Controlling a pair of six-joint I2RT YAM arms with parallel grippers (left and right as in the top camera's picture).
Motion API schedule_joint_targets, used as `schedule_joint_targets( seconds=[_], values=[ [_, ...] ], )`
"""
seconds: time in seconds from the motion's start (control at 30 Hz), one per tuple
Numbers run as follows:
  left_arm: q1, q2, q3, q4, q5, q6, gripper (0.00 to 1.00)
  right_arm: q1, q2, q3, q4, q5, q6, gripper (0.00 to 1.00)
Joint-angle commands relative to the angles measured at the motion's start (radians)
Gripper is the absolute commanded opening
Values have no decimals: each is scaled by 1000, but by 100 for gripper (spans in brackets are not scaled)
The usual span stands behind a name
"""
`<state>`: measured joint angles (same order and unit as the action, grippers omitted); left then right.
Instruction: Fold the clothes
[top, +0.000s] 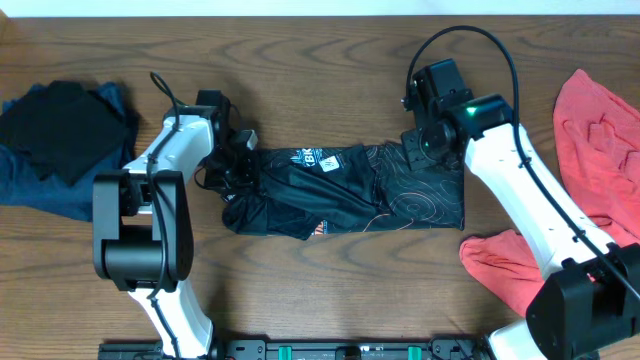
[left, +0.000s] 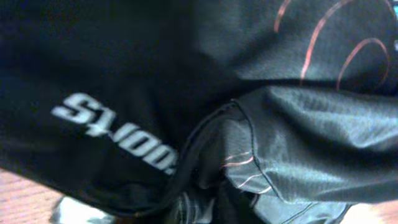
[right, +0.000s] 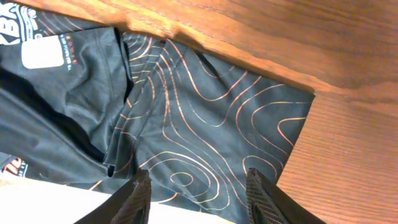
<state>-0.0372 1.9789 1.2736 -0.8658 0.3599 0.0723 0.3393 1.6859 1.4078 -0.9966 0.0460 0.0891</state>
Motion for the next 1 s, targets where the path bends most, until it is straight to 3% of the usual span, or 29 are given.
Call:
schedule_joint_targets(
  seconds=[0.0,0.5,0.6,0.77,0.97],
  values=[
    [38,-17,27,-4,3,10,8,-28,1,2,-6,35,37,47],
    [257,-172,69,5,-6,-11,6,-202,1,2,-54,56,52,48],
    [266,-196,96,-23,66,-25,6,-230,1,2,-64,56,52,48],
    [200,-251,101,-31,261,-32,6,-262,1,2,-68,55,53,48],
    [2,-293,101,-33,287,-81,6,-271,1,2,-72,55,52,48]
  ],
)
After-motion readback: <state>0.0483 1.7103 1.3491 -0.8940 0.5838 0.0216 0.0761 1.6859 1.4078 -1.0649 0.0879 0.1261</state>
